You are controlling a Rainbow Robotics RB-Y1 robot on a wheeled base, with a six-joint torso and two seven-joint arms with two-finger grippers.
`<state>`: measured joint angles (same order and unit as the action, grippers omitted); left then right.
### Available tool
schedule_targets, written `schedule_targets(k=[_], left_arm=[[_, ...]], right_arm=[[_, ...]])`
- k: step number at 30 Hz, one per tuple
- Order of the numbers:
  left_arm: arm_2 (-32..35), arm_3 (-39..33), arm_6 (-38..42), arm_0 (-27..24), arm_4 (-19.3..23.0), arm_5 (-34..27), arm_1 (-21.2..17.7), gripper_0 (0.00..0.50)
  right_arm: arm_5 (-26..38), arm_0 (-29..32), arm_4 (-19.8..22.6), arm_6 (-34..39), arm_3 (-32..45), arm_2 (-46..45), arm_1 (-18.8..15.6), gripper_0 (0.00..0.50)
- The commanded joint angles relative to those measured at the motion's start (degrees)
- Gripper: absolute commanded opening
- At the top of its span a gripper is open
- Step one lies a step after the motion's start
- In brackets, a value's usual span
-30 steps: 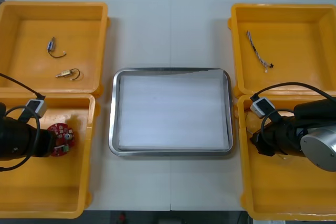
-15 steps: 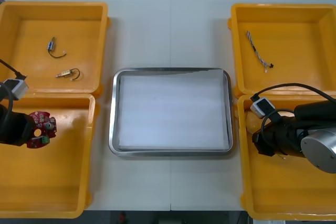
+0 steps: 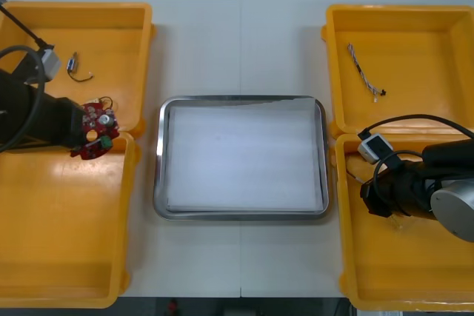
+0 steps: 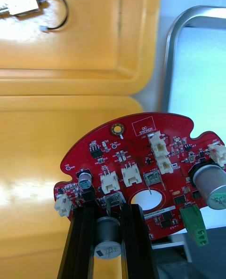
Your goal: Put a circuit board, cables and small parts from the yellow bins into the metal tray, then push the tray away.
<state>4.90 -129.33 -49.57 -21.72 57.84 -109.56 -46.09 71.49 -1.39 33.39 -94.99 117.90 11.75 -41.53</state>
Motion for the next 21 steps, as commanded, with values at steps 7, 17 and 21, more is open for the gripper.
schedule_targets(k=[7, 17, 21], left_arm=[[-16.4, -2.3, 6.0, -12.0, 0.1, -0.4, 2.8, 0.000], [-28.5, -0.1, 6.4, -15.1, -6.3, 1.4, 6.2, 0.000], [-32.8, 3.5, 6.1, -16.2, -8.9, 3.6, 8.1, 0.000]], right_arm=[[14.8, 1.5, 1.5, -0.5, 10.3, -10.3, -0.3, 0.000], [29.8, 1.5, 3.3, 0.8, 20.4, -17.3, 0.7, 0.000], [34.9, 1.3, 4.9, 1.4, 23.9, -20.1, 0.9, 0.000]])
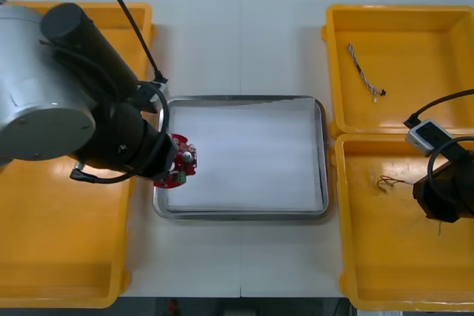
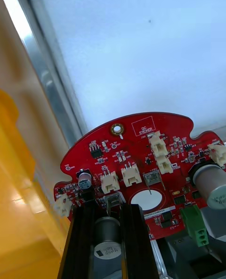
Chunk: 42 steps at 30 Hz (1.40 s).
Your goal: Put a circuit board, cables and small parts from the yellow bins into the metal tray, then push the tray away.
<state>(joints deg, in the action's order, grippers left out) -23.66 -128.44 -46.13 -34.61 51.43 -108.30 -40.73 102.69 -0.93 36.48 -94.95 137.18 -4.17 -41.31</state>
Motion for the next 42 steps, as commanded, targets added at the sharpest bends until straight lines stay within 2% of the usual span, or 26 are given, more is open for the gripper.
schedule_targets(k=[1, 3, 7, 13, 22, 28, 29, 30, 32, 33, 34, 42], left_arm=[[-5.0, 3.1, 2.7, -3.4, -2.9, 2.7, 3.0, 0.000], [-7.6, 5.3, 2.7, -4.1, -4.8, 4.4, 3.9, 0.000], [-12.3, 9.3, 2.6, -4.8, -8.3, 7.8, 5.1, 0.000], [-16.9, 12.9, 2.7, -5.1, -10.4, 12.8, 5.3, 0.000], [-20.3, 15.9, 2.7, -5.1, -12.4, 17.1, 4.7, 0.000], [-20.4, 16.0, 3.0, -5.0, -12.1, 17.3, 4.8, 0.007], [-20.5, 16.1, 3.0, -5.0, -12.1, 17.2, 4.8, 0.129], [-20.5, 16.0, 3.0, -5.0, -12.1, 17.3, 4.7, 0.205], [-20.5, 16.0, 3.1, -5.0, -12.1, 17.2, 4.7, 0.430], [-20.5, 16.1, 3.1, -5.0, -12.1, 17.2, 4.7, 0.481], [-20.5, 16.0, 3.2, -5.0, -12.1, 17.2, 4.7, 0.500], [-20.3, 15.5, 4.0, -5.1, -11.8, 17.2, 4.7, 0.500]], right_arm=[[4.4, 0.8, 2.4, 1.5, 5.0, -4.6, 0.7, 0.000], [6.9, 0.3, 4.9, 1.8, 5.7, -6.7, 0.7, 0.000], [7.3, -0.8, 8.8, 2.1, 7.2, -10.3, 0.7, 0.000], [7.3, -2.1, 12.9, 2.2, 8.5, -14.5, 0.7, 0.000], [7.3, -3.3, 13.9, 2.5, 9.3, -14.6, -1.0, 0.000], [7.3, -3.4, 15.2, 2.5, 9.3, -14.6, -1.2, 0.000], [7.3, -3.3, 15.4, 2.4, 9.3, -14.6, -1.1, 0.000], [7.3, -3.4, 15.5, 2.5, 9.3, -14.5, -1.1, 0.000], [7.3, -3.3, 15.6, 2.5, 9.2, -14.5, -1.2, 0.000], [7.3, -3.3, 15.6, 2.5, 9.2, -14.4, -1.1, 0.000], [7.3, -3.4, 15.6, 2.5, 9.3, -14.3, -1.1, 0.000], [7.3, -3.3, 15.4, 2.5, 9.3, -13.8, -1.1, 0.000]])
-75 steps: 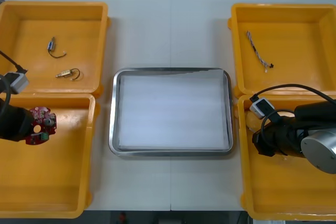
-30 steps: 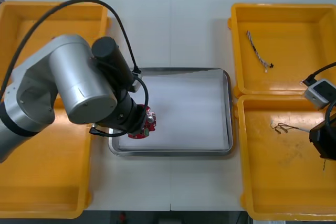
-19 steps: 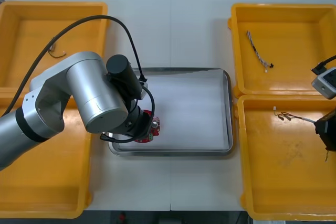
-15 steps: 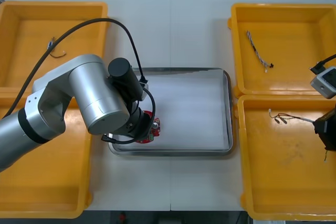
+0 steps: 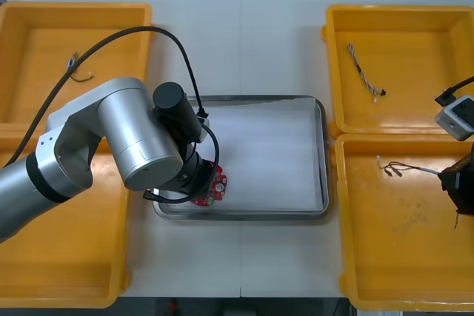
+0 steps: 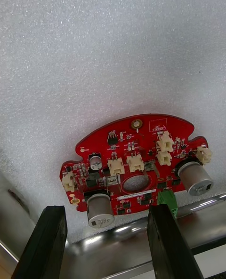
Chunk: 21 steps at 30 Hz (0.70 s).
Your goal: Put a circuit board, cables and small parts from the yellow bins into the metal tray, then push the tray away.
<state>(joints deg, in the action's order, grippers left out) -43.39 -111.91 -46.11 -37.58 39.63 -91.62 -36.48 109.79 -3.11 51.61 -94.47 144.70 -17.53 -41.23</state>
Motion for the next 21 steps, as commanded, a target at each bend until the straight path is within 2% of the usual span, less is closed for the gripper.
schedule_targets(k=[1, 5, 8, 15, 17, 21], left_arm=[[-0.5, -1.4, 4.2, -2.2, 0.0, 0.5, 0.4, 0.500], [2.0, -3.8, 4.6, -2.2, 0.5, -2.7, 0.4, 0.500], [5.7, -6.0, 4.4, -2.2, 2.5, -6.7, 0.5, 0.500], [17.4, -10.3, 3.0, -2.9, 7.9, -18.4, 0.4, 0.500], [20.4, -10.7, 2.4, -2.9, 9.0, -18.4, 0.4, 0.500], [26.4, -11.0, -1.7, -2.9, 9.8, -18.4, -0.6, 0.500]], right_arm=[[0.2, -1.2, 0.2, 2.1, 1.7, -0.3, -1.3, 0.000], [0.2, -1.3, 0.0, 2.2, 1.8, 0.6, -1.2, 0.000], [0.2, -1.2, 0.1, 2.0, 1.8, 0.6, -1.3, 0.000], [0.2, -3.0, 0.9, 2.0, 2.1, 2.6, -3.2, 0.000], [0.2, -4.3, 1.7, 1.8, 2.5, 2.7, -3.5, 0.000], [0.2, -8.0, 5.9, 1.7, 2.6, 2.8, -3.5, 0.000]])
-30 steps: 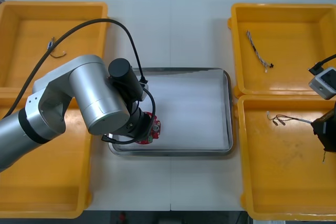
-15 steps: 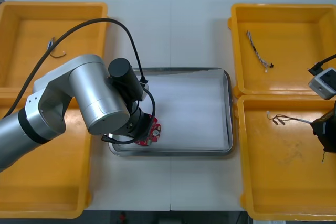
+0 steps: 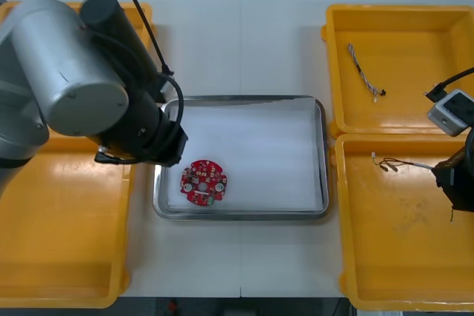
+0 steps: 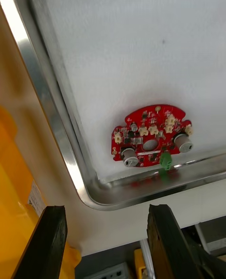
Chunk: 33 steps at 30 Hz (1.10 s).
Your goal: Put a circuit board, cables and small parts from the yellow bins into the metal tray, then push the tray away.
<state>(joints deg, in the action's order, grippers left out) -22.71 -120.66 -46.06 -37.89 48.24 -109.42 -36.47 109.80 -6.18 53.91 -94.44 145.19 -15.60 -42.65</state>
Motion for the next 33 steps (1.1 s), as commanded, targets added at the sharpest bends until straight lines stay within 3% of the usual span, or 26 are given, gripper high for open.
schedule_targets(k=[1, 5, 17, 25, 33], left_arm=[[7.4, -2.1, -3.3, -2.6, 1.1, -0.6, -1.2, 0.500], [11.4, -0.5, -7.0, -2.5, 1.1, -0.6, -3.7, 0.500], [22.3, 12.4, -24.3, -2.6, -2.5, -0.6, -8.7, 0.500], [23.6, 20.9, -30.3, -4.6, -6.1, 0.2, -9.4, 0.500], [23.5, 31.3, -34.5, -7.7, -7.6, 9.8, -9.1, 0.500]], right_arm=[[0.2, -6.1, 4.7, 1.7, 2.0, 1.2, -2.1, 0.000], [0.2, -9.9, 5.4, 1.6, 1.6, 5.3, -2.3, 0.000], [0.2, -23.6, -3.4, 2.1, 0.6, 27.8, -1.3, 0.000], [0.2, -31.6, -7.1, 2.0, -4.4, 38.1, 3.5, 0.000], [0.2, -35.7, -15.8, 0.7, -11.8, 46.6, 10.2, 0.000]])
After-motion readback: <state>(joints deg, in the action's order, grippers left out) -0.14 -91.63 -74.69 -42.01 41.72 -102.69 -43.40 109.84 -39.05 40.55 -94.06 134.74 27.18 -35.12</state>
